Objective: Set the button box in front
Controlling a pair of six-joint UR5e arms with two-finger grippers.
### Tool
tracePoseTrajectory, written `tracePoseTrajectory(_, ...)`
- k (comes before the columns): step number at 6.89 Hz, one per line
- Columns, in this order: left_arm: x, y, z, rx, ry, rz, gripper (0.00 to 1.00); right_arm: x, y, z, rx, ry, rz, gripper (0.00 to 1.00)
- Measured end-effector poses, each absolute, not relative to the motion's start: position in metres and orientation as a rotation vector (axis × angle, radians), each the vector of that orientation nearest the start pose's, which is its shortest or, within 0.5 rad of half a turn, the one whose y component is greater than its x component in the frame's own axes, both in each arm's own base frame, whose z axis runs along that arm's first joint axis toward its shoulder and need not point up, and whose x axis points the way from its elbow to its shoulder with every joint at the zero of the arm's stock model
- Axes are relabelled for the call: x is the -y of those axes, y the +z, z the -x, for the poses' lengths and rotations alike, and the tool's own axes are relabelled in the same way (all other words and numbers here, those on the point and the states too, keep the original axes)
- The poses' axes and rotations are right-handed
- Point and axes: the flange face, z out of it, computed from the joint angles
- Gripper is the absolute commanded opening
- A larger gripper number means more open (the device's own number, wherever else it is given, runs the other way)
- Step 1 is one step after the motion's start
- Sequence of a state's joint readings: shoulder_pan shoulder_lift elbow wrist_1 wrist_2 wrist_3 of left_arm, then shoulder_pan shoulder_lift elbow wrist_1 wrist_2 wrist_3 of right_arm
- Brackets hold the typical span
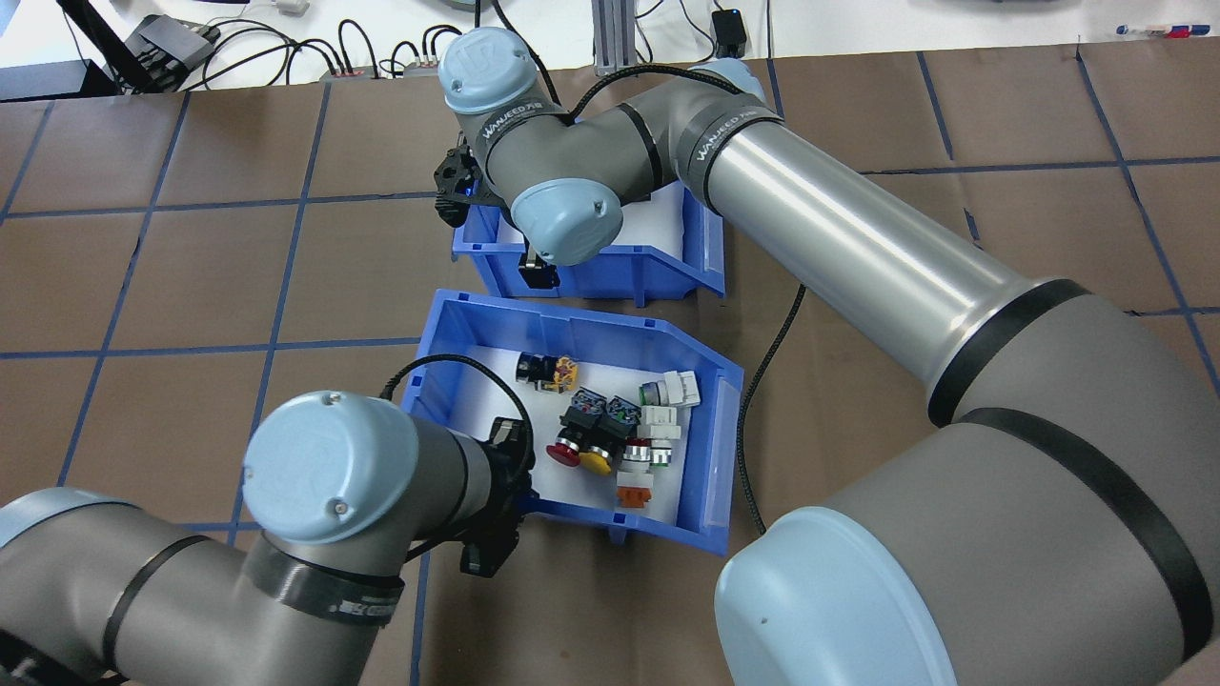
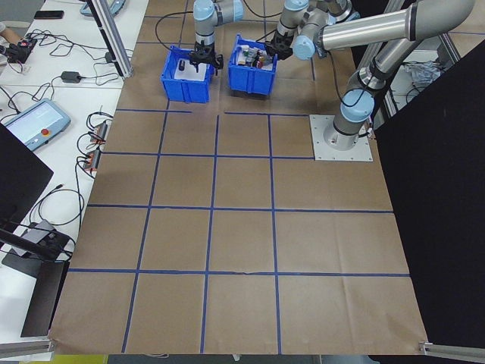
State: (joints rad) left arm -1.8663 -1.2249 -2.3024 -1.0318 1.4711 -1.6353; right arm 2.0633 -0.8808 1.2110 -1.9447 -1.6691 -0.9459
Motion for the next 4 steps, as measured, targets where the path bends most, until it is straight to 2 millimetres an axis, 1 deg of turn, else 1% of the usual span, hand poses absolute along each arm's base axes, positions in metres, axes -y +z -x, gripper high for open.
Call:
tracePoseTrajectory(1, 0.275, 0.339, 0.208, -2.628, -0.006, 2.0, 0.0, 0.6, 0.271, -0.459, -2.462, -0.028, 2.149, 0.01)
tracePoseTrajectory(2, 0.275, 0.345, 0.184, -2.645, -0.009, 1.952, 0.0, 0.602, 0.279, -0.455, -2.474, -0.036, 2.152, 0.0)
tracePoseTrajectory(3, 0.277, 0.35, 0.16, -2.666, -0.017, 1.907, 0.0, 0.605, 0.294, -0.442, -2.49, -0.041, 2.141, 0.0)
tracePoseTrajectory(4, 0.282, 0.355, 0.135, -2.681, -0.031, 1.878, 0.0, 0.61, 0.313, -0.42, -2.508, -0.032, 2.122, 0.0)
